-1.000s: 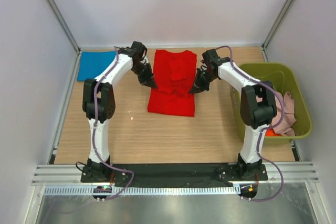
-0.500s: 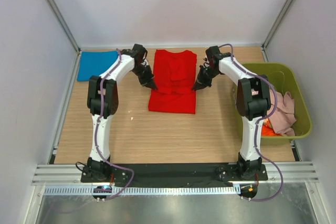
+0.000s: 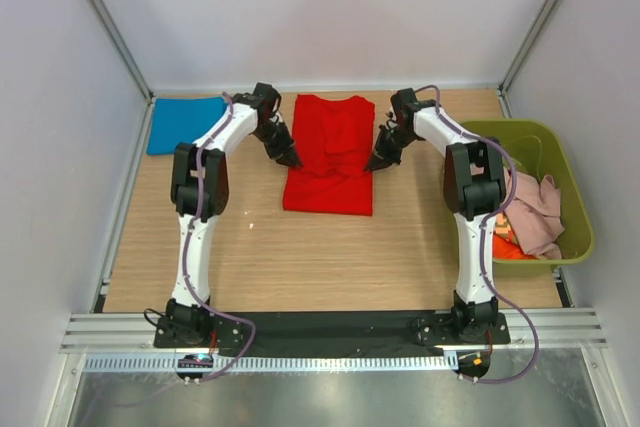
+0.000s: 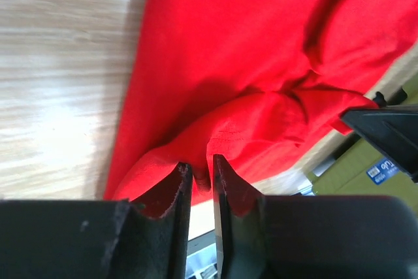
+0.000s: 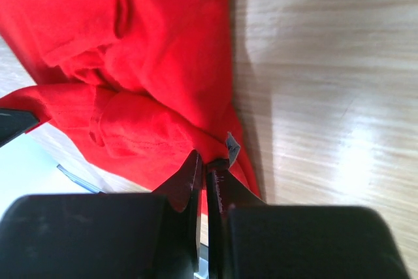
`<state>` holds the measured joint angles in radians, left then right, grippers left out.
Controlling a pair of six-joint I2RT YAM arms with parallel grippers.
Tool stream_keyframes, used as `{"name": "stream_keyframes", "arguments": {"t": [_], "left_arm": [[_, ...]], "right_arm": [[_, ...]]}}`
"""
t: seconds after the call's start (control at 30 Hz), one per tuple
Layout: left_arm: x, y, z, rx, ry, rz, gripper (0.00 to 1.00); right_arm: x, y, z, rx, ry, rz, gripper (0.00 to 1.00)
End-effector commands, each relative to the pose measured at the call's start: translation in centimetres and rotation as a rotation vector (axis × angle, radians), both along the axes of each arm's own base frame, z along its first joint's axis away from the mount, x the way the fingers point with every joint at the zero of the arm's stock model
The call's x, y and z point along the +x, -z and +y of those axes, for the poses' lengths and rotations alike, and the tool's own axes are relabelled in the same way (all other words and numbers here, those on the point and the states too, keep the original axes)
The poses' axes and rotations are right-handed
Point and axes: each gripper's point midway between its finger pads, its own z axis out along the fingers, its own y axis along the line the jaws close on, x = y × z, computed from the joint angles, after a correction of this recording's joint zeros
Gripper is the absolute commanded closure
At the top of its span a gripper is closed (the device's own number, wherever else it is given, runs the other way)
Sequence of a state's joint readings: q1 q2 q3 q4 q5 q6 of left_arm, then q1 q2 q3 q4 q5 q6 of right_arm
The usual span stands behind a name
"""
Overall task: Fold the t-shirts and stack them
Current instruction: Fold the tshirt
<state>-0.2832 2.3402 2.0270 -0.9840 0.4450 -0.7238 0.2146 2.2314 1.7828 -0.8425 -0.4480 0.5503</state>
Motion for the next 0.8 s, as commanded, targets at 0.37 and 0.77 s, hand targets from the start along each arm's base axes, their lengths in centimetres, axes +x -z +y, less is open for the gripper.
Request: {"name": "stream_keyframes", "arguments": {"t": [0.37,0.77], "left_arm": [[3.4,-2.9,1.0,-0.001,-0.047,-0.098,1.00],[5.1,-5.4,1.8,-0.012,-0.101,-0.179,1.00]], "right_arm": [[3.9,-3.5,-0.9,0.023,0.021,-0.098,0.99],[5.9,-6.7,0.2,0.088,0.044,-0.165,0.99]]}}
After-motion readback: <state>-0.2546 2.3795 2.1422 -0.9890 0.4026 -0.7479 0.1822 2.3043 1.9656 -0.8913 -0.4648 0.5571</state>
